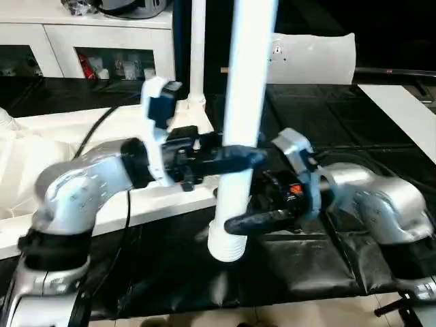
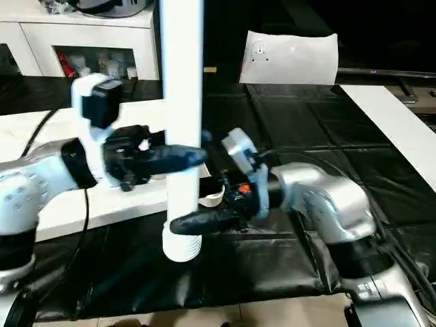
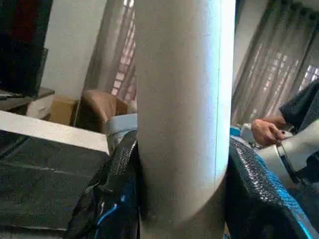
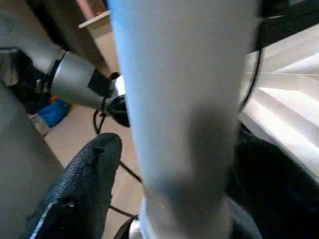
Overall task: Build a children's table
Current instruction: Insert table leg to table base
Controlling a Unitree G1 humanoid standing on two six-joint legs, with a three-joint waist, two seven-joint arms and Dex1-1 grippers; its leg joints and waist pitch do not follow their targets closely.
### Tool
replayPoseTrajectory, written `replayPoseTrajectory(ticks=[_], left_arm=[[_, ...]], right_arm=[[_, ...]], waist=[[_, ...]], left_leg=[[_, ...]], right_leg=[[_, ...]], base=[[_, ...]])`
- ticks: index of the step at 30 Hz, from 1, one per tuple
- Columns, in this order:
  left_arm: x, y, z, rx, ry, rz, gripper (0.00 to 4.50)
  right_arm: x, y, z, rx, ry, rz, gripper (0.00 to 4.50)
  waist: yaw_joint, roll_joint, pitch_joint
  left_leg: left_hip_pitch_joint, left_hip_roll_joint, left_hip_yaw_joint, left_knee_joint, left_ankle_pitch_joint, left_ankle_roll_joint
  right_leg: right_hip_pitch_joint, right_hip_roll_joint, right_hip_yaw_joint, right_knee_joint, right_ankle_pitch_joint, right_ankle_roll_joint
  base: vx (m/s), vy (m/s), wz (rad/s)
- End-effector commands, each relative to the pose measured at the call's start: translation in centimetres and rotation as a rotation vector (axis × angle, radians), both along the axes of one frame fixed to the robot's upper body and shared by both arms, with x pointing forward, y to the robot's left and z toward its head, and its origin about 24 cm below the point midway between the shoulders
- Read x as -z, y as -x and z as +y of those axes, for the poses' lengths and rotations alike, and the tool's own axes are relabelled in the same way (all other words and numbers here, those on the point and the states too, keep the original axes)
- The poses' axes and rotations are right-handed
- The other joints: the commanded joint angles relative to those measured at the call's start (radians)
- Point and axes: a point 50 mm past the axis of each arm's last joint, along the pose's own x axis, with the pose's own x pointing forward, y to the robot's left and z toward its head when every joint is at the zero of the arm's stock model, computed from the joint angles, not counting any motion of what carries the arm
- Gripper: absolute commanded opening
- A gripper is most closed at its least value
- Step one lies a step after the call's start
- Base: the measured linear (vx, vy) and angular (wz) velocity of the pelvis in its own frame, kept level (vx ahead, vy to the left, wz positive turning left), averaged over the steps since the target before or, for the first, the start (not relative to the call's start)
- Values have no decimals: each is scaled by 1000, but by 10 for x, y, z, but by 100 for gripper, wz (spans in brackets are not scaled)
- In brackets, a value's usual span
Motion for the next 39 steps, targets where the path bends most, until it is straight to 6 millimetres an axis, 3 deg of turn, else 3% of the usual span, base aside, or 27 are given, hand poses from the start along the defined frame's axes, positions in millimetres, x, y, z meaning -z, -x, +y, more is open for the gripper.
replayPoseTrajectory(ticks=[1, 8, 15, 21, 25, 26, 32, 33, 39], left_arm=[[-4, -1, -2, 11, -10, -31, 185], [-6, -5, -6, 15, 6, -48, 185], [-6, -5, -7, 16, 11, -56, 185], [-5, -5, -9, 22, 7, -59, 185], [-4, -5, -9, 21, 1, -61, 185], [-4, -5, -8, 23, -4, -61, 185], [-2, -4, -9, 34, -19, -64, 185], [-2, -4, -9, 35, -20, -64, 185], [-1, -3, -8, 38, -26, -67, 185]], right_arm=[[-1, -2, -1, -14, 12, -19, 334], [4, -2, 4, -40, 19, -22, 281], [5, -4, 6, -38, 6, -12, 217], [5, -2, 7, -52, -4, -2, 196], [5, -4, 9, -34, 5, -9, 195], [5, -5, 9, -33, 7, -4, 251], [3, -6, 11, -26, 1, 1, 306], [3, -6, 11, -27, 2, 1, 308], [3, -6, 9, -41, 11, 0, 308]], waist=[[0, 10, -67], [-1, 10, -70], [-2, 10, -69], [-1, 9, -69], [-1, 8, -69], [-2, 6, -69], [-1, 8, -69], [-2, 4, -69], [-1, 7, -69]], left_leg=[[-6, 3, 14, -66, -148, 6], [-7, 4, 14, -65, -138, 2], [-6, 3, 15, -65, -144, 5], [-6, 4, 16, -65, -139, 5], [-7, 4, 16, -65, -135, 5], [-7, 4, 16, -66, -136, 5], [-6, 5, 16, -66, -137, 4], [-6, 5, 16, -65, -134, 4], [-7, 5, 16, -65, -130, 3]], right_leg=[[65, -51, 45, -82, -371, -103], [67, -51, 46, -75, -318, -129], [66, -51, 45, -77, -334, -125], [67, -51, 46, -76, -328, -128], [67, -51, 46, -75, -330, -126], [66, -51, 46, -76, -332, -125], [66, -52, 46, -76, -337, -122], [66, -52, 46, -76, -334, -122], [66, -52, 47, -74, -323, -127]], base=[[0, 0, 0], [0, 0, 0], [0, 0, 0], [0, 0, 0], [0, 0, 0], [0, 0, 0], [0, 0, 0], [0, 0, 0], [0, 0, 0]])
